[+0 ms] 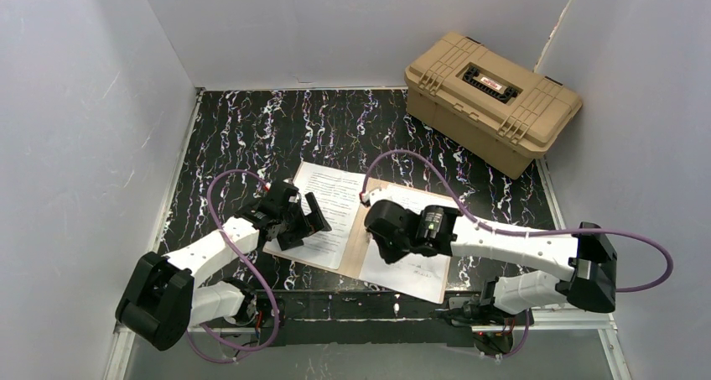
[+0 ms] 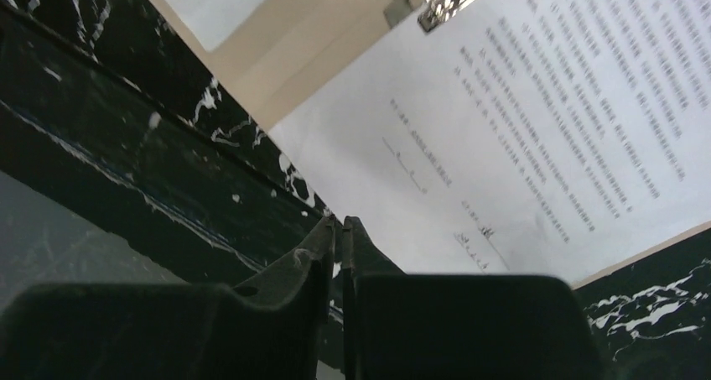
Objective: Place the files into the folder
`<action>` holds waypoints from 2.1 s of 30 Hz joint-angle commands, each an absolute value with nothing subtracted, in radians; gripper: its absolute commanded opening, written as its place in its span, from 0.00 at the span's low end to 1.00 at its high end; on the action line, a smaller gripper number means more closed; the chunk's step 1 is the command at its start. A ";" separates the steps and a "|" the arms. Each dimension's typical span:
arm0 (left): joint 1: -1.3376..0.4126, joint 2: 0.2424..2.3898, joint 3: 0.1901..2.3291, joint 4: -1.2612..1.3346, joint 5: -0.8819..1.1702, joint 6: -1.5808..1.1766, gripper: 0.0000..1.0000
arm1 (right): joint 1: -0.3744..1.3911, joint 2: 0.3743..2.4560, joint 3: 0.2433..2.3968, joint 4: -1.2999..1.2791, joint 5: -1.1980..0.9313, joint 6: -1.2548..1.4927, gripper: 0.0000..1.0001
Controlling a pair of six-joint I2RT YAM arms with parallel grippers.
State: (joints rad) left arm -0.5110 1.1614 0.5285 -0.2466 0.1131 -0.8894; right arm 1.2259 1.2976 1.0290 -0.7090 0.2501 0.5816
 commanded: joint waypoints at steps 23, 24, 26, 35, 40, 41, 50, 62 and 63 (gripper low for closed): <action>-0.512 1.134 0.534 -0.311 0.087 -0.875 0.98 | 1.478 1.379 0.710 -0.678 0.241 0.886 0.01; -0.513 1.135 0.534 -0.312 0.086 -0.875 0.98 | 1.479 1.385 0.707 -0.672 0.246 0.890 0.01; -0.512 1.136 0.534 -0.312 0.084 -0.876 0.98 | 1.479 1.394 0.698 -0.666 0.256 0.899 0.01; -0.512 1.140 0.535 -0.316 0.078 -0.880 0.98 | 1.479 1.417 0.699 -0.734 0.412 0.984 0.01; -0.512 1.146 0.535 -0.318 0.075 -0.883 0.98 | 1.448 1.414 0.704 -0.743 0.464 0.987 0.01; -0.512 1.148 0.536 -0.318 0.075 -0.883 0.98 | 1.441 1.412 0.703 -0.736 0.467 0.982 0.01; -0.512 1.154 0.541 -0.325 0.071 -0.882 0.98 | 1.313 1.370 0.706 -0.734 0.506 0.907 0.01; -0.513 1.168 0.557 -0.321 0.083 -0.885 0.98 | 1.225 1.376 0.708 -0.698 0.500 0.825 0.01; -0.512 1.170 0.557 -0.321 0.085 -0.885 0.98 | 1.220 1.379 0.703 -0.691 0.498 0.823 0.01</action>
State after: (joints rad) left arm -0.5110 1.1580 0.5365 -0.2790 0.1009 -0.8867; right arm 1.2354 1.3697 0.7105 -0.7055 0.4511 0.8467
